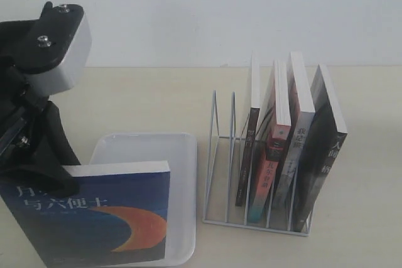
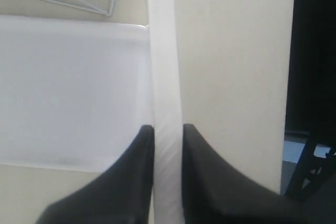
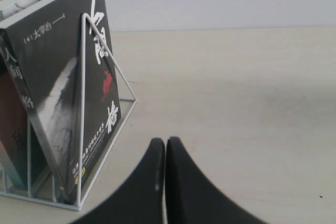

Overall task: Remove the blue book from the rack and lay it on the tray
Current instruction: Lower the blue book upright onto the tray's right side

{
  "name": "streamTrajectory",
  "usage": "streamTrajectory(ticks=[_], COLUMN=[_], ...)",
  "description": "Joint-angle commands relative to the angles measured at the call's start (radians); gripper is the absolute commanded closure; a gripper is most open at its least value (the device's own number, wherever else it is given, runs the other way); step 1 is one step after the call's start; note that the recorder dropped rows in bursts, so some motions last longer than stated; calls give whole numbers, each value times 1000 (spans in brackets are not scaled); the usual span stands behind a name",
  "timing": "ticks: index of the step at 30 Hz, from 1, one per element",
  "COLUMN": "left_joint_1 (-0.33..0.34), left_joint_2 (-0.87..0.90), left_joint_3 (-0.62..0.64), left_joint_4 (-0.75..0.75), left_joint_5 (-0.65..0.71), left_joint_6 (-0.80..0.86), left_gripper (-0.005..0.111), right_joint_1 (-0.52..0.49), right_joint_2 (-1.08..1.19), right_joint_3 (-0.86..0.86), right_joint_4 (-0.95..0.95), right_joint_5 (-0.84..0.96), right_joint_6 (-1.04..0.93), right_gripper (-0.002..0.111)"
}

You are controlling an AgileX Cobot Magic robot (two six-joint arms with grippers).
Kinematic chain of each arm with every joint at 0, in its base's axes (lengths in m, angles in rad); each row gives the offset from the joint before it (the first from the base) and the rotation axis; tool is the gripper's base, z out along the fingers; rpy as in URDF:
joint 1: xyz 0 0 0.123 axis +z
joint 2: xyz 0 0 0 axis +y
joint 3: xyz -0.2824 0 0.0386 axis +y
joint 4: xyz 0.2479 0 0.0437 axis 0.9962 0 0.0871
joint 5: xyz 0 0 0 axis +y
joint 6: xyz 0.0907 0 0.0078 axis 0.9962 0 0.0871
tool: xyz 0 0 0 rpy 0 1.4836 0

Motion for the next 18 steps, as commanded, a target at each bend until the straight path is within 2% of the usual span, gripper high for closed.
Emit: streamTrajectory(ticks=[1,7,18], left_joint_1=[1,1,13], left_joint_2=[-6,-6,32], left_joint_3=[-10,-10,-10], left_joint_4=[48,-43,-49], left_joint_5=[-18,-18,-18], left_joint_6=[18,176,209], left_gripper=[103,103,103], right_joint_1=[-3,-3,-3], right_joint_2=[-4,-4,-4], right_joint_3=[-1,-1,-1], right_joint_4=[-4,-4,-4], right_joint_5=[-6,-6,-11], right_joint_6=[1,1,1], right_gripper=[108,108,108])
